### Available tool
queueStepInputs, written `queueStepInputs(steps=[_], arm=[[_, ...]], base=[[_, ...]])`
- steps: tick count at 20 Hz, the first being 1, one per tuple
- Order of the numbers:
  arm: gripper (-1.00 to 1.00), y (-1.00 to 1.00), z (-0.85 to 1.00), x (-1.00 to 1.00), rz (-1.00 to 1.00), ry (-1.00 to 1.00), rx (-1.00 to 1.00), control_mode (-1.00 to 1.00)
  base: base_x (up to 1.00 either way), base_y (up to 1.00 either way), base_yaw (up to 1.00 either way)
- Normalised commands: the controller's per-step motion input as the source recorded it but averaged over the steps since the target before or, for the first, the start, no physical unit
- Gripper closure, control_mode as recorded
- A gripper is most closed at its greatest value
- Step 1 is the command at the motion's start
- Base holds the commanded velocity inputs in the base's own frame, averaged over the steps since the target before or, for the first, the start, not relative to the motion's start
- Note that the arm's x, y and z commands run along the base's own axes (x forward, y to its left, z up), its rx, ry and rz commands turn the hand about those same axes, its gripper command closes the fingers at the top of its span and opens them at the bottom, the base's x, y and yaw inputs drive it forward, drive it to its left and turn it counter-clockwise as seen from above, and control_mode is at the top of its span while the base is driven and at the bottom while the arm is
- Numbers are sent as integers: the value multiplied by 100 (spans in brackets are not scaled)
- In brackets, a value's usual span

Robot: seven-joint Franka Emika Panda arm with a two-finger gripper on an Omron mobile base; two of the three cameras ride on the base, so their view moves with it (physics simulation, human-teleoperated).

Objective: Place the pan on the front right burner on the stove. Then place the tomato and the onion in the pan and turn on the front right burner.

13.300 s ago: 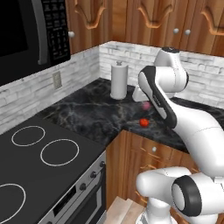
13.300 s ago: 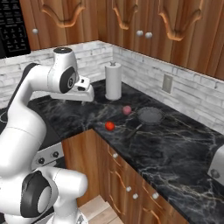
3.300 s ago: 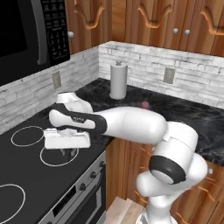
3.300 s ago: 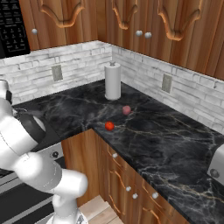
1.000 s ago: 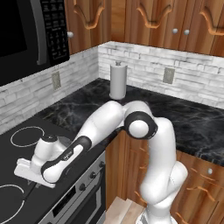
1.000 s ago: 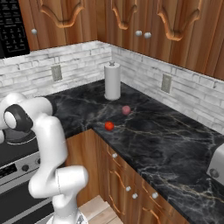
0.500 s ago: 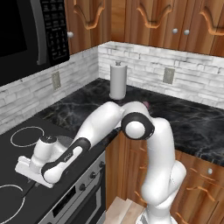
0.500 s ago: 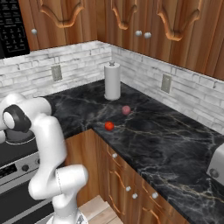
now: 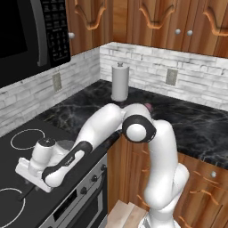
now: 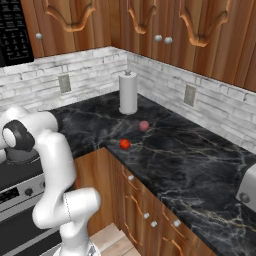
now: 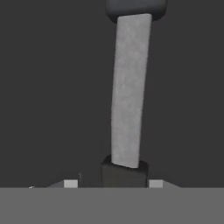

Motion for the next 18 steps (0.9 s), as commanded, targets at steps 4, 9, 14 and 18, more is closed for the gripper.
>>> queueStepInputs(steps=[4,9,14,18], arm=[[-100,0,0,0,-1,0,0,-100],[-100,0,45,0,0,0,1,-100],[-100,-6,81,0,0,0,0,-100],[-100,-41,70,0,0,0,0,-100]], base=[[0,0,0],[0,0,0],[0,0,0],[0,0,0]])
